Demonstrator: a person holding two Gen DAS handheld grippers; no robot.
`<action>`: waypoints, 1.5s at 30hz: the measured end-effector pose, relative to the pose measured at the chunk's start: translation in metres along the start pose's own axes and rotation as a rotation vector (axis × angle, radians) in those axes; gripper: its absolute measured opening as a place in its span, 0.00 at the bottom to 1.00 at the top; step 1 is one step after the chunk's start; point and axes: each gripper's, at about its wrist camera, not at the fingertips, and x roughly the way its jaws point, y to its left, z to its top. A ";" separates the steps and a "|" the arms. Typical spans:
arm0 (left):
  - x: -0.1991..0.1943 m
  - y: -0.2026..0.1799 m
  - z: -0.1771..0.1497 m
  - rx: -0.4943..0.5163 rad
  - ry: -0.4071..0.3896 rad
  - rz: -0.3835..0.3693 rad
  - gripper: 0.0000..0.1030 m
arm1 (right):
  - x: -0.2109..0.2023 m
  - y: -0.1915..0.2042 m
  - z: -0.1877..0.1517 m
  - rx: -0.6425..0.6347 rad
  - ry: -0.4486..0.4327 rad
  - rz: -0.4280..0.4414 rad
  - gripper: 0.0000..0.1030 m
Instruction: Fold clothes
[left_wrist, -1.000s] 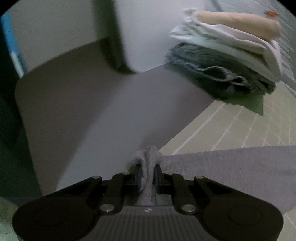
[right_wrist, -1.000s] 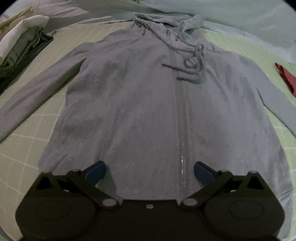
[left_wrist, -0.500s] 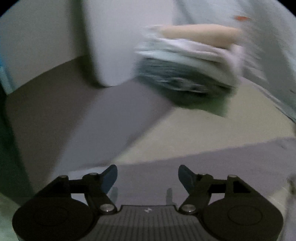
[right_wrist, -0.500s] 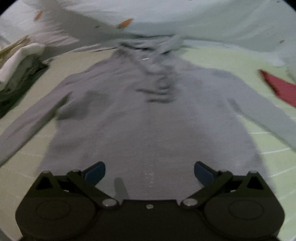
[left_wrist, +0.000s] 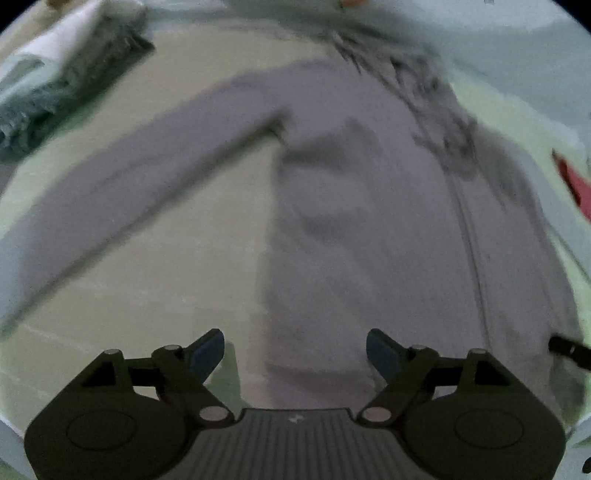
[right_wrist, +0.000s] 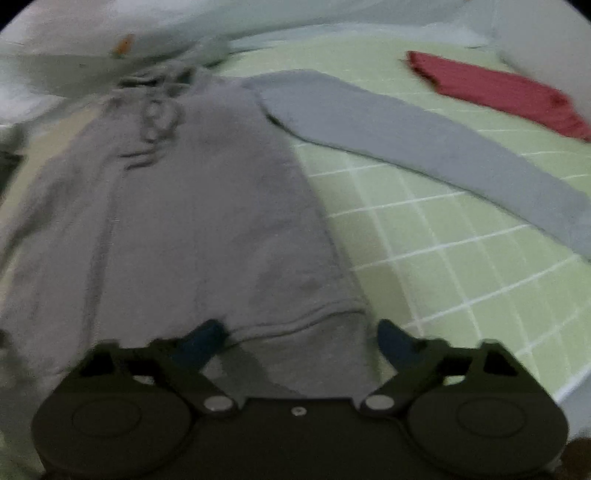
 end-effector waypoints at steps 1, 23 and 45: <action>0.004 -0.006 -0.005 -0.006 0.016 0.006 0.77 | -0.002 -0.001 -0.001 -0.032 -0.005 0.025 0.70; -0.018 -0.117 -0.008 -0.028 -0.080 0.237 0.79 | -0.023 -0.146 0.037 0.011 -0.200 0.040 0.94; 0.041 -0.201 -0.009 0.055 0.010 0.148 1.00 | 0.008 -0.293 0.041 0.190 -0.286 -0.337 0.45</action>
